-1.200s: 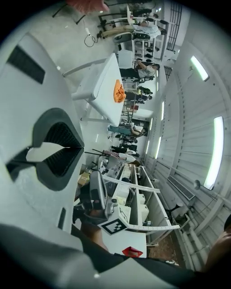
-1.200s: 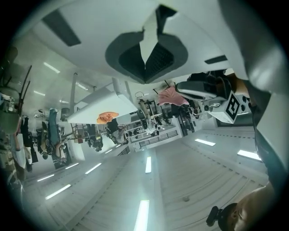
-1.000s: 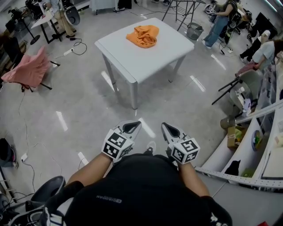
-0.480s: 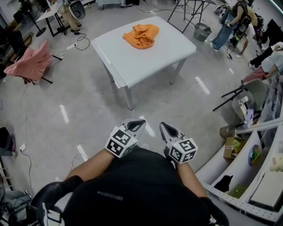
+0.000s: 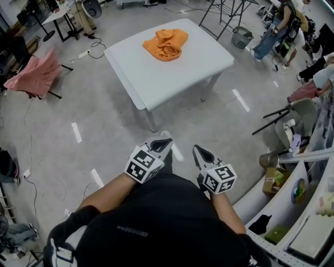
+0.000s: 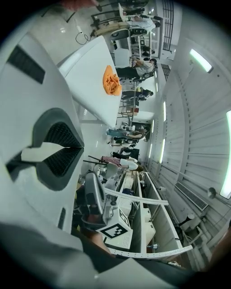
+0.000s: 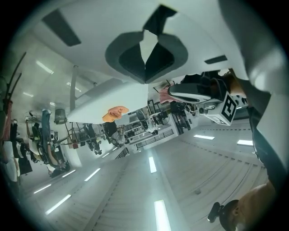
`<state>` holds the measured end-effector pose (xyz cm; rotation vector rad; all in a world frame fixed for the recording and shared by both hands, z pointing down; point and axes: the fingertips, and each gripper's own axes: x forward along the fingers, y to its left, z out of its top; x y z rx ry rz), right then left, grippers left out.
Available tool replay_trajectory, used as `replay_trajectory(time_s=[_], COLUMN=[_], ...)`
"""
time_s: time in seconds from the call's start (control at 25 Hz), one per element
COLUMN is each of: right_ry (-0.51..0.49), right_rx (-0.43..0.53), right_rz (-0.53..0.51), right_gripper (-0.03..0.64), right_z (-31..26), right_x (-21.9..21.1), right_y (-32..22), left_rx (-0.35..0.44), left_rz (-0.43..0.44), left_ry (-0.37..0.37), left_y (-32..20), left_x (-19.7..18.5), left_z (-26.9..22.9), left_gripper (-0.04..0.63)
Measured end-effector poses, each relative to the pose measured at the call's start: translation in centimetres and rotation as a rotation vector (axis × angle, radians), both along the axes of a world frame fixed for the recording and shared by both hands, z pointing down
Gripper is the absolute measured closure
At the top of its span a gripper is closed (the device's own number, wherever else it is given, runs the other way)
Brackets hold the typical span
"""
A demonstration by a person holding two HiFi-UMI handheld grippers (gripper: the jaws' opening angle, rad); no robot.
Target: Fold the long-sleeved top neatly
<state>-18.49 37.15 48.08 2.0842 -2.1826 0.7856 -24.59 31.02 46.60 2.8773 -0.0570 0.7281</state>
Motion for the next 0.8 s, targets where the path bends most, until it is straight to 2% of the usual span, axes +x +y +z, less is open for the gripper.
replay_trajectory(time_s=[0.2,0.36,0.8], right_ry=[0.014,0.016,0.064], right_rx=[-0.016,-0.039,-0.053], right_rz=[0.005,-0.006,-0.140], right_gripper=[0.612,0.612,0.612], right_z=[0.7,1.2,-0.4], right_x=[3.4,6.0,13.2], right_y=[-1.9,-4.7,-19.2], left_rx=[-0.005,-0.016,-0.025], left_rz=[0.006,-0.032,-0.198], left_ry=[0.010,0.023,0.041], left_y=[-2.2,-6.0,-21.2], left_x=[3.2,5.6,11.9], left_z=[0.8,0.6,-0.7], left_gripper=[0.589,0.589,0.589])
